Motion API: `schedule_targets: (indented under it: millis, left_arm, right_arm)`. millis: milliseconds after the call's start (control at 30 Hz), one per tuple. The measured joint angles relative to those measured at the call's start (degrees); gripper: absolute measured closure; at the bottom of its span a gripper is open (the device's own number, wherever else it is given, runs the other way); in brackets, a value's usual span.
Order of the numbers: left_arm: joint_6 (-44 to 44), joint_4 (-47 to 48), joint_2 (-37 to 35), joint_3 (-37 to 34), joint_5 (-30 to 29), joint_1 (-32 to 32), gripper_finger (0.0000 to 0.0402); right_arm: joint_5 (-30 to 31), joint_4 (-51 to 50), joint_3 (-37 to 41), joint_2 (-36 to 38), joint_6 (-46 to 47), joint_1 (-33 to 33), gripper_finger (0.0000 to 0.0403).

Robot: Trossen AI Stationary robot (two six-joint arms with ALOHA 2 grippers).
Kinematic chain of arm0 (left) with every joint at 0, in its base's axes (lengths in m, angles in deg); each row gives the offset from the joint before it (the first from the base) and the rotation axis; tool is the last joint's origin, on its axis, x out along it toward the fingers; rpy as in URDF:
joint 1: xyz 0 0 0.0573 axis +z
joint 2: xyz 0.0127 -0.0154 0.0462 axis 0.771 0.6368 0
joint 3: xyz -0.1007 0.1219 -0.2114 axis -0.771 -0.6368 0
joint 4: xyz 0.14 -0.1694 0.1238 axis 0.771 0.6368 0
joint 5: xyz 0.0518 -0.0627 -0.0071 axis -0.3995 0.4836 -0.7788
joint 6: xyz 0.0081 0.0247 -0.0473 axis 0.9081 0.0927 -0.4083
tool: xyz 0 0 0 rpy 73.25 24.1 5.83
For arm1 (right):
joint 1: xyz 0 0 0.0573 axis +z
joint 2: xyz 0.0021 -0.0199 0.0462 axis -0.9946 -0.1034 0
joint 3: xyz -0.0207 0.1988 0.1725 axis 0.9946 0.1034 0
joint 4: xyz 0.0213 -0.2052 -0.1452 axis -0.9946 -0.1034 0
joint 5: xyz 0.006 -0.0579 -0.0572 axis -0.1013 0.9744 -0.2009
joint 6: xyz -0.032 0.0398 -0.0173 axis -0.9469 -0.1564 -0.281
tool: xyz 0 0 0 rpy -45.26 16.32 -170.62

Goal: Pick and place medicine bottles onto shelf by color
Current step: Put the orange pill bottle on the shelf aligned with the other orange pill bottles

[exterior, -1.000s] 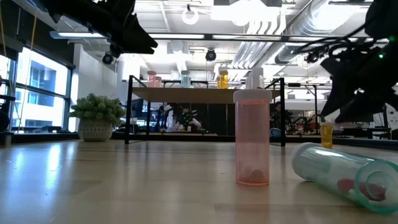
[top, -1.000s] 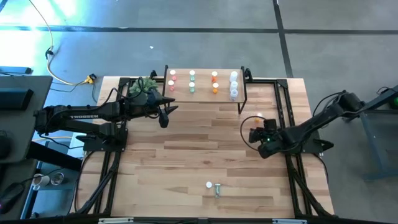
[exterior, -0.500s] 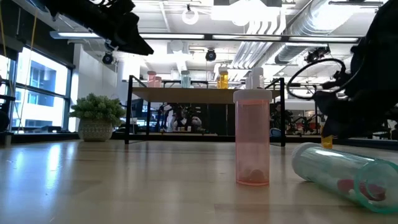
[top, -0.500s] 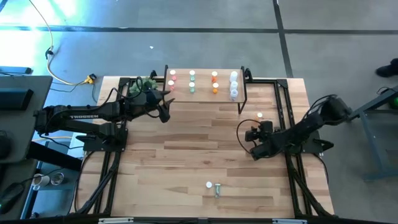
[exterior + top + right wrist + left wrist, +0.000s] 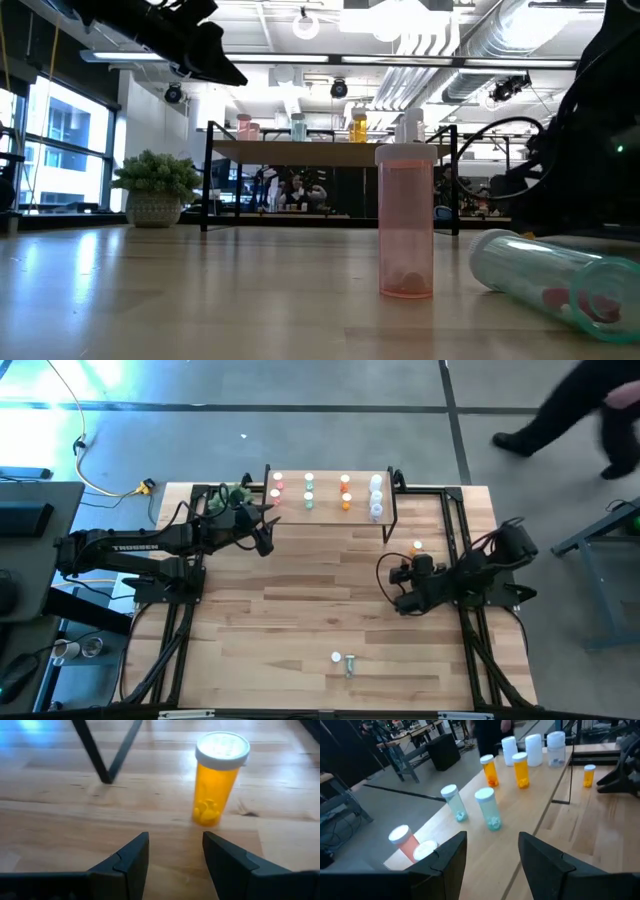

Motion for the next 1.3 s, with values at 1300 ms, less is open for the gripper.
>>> schedule_targets:
  millis: [1300]
  left_arm:
    - [3.8,-0.9,0.0,0.0,-2.7,0.0,0.0232]
  right_arm:
    - [3.8,3.3,0.0,-2.8,-3.5,-11.6,0.0226]
